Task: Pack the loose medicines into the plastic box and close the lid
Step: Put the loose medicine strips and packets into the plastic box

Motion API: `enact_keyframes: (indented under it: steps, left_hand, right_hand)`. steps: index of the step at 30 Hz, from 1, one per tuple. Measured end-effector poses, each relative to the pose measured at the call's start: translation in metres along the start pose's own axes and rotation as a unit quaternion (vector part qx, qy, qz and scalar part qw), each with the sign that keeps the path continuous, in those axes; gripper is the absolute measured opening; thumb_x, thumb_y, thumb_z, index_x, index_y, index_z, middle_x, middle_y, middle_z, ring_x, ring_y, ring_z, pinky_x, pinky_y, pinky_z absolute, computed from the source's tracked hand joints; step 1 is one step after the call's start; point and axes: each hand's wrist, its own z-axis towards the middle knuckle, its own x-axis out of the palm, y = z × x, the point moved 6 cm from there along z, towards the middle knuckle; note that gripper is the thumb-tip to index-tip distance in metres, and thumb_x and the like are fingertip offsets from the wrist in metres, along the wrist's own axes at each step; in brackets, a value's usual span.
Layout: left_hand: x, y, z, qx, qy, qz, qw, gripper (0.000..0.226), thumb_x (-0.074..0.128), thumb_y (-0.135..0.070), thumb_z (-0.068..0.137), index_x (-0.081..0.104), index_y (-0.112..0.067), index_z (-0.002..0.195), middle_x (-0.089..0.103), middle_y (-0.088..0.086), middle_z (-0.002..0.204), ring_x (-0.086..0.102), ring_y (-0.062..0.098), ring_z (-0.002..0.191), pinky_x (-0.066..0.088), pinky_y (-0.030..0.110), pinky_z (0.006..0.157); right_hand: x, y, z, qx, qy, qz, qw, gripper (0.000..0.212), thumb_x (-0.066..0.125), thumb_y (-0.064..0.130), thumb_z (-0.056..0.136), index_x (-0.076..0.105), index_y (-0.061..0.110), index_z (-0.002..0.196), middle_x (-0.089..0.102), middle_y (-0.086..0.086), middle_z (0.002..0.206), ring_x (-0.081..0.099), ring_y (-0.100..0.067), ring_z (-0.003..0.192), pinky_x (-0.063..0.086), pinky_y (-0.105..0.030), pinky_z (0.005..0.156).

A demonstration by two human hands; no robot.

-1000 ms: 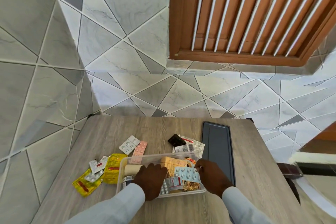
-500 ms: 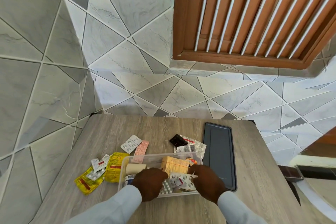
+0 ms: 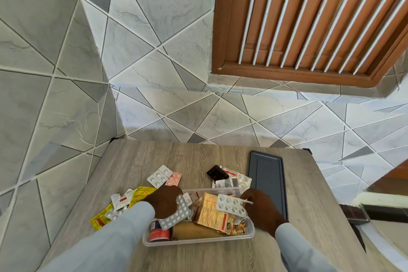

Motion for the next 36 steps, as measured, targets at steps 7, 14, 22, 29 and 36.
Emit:
enact_keyframes:
  steps: [7,14,22,29,36]
  left_hand:
    - [-0.005,-0.022,0.015,0.022,-0.022,0.127,0.991,0.044,0.052,-0.016,0.088,0.046,-0.021,0.131,0.048,0.005,0.138,0.046,0.025,0.127,0.04,0.036,0.104]
    - [0.013,-0.011,0.006,0.024,-0.114,0.072,0.991,0.041,0.05,-0.022,0.09,0.046,-0.026,0.131,0.046,-0.001,0.137,0.042,0.02,0.128,0.036,0.033,0.103]
    - [0.041,-0.02,0.001,0.03,-0.164,0.127,0.978,0.042,0.039,-0.02,0.094,0.038,-0.03,0.135,0.04,-0.002,0.14,0.037,0.022,0.128,0.031,0.04,0.102]
    - [0.057,-0.027,-0.011,0.123,-0.168,0.125,0.97,0.03,0.055,-0.045,0.066,0.061,-0.04,0.095,0.065,-0.014,0.101,0.065,0.011,0.085,0.056,0.029,0.067]
    - [0.037,-0.029,-0.021,0.122,-0.233,0.086,0.961,0.029,0.046,-0.038,0.083,0.062,-0.033,0.106,0.058,-0.01,0.115,0.059,0.017,0.104,0.05,0.039,0.086]
  right_hand:
    - [0.008,-0.006,0.001,0.001,-0.014,-0.04,0.999,0.022,0.06,0.025,0.09,0.06,0.026,0.113,0.061,0.002,0.118,0.061,-0.015,0.102,0.055,-0.03,0.087]
    - [0.023,0.017,-0.021,-0.112,-0.014,-0.267,0.957,0.054,0.046,0.056,0.089,0.043,0.03,0.137,0.045,0.005,0.145,0.038,-0.019,0.132,0.031,-0.039,0.111]
    - [0.073,0.016,-0.022,-0.131,0.083,-0.314,0.937,0.06,0.028,0.053,0.097,0.009,0.035,0.15,0.006,0.001,0.163,0.003,-0.025,0.149,0.009,-0.044,0.119]
    - [0.07,0.016,-0.019,-0.127,0.098,-0.314,0.936,0.092,0.018,0.082,0.073,0.004,0.036,0.151,-0.003,0.002,0.163,-0.008,-0.023,0.149,-0.007,-0.037,0.114]
    - [0.066,0.021,-0.02,-0.118,0.093,-0.288,0.946,0.067,0.04,0.055,0.094,0.011,0.036,0.15,0.003,0.0,0.163,-0.003,-0.023,0.149,0.004,-0.04,0.12]
